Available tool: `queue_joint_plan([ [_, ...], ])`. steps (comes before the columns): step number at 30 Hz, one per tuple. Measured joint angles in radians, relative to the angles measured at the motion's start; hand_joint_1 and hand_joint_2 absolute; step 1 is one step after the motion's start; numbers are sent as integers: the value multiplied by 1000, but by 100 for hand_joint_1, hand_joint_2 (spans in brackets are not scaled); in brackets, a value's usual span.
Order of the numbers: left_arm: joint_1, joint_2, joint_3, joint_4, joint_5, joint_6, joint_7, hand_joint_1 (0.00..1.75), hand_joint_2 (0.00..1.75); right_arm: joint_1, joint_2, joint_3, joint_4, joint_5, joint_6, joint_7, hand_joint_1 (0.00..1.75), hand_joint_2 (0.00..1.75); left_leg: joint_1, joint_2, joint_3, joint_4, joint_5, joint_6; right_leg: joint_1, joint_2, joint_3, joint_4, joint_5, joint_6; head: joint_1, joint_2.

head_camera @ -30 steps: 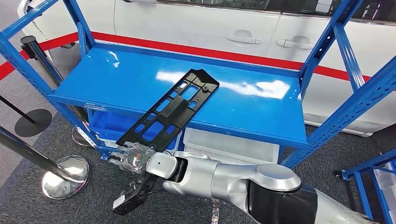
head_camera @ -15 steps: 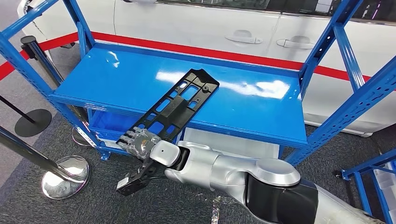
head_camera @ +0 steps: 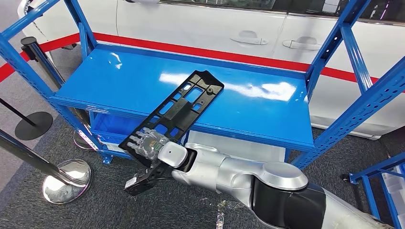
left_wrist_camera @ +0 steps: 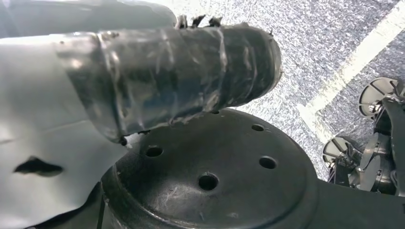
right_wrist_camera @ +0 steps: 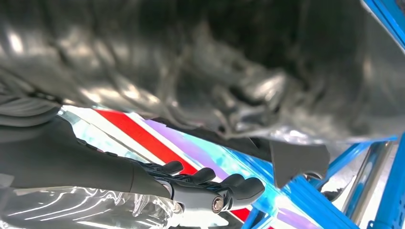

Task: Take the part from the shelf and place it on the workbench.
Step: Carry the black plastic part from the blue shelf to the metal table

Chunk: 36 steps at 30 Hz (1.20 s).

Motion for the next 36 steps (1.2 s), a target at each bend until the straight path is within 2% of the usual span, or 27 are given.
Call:
queue_joint_plan([
  [23, 1, -3, 0, 0, -10, 23, 15, 0, 0, 11, -45, -22, 27, -6, -5, 35, 0, 0, 0, 1, 0, 0, 0, 0, 0, 1, 0, 0, 0, 0, 0, 0],
  [36, 2, -7, 0, 0, -12, 22, -4, 0, 0, 21, -77, -23, 27, -4, -2, 39, 0, 0, 0, 1, 0, 0, 0, 0, 0, 1, 0, 0, 0, 0, 0, 0],
])
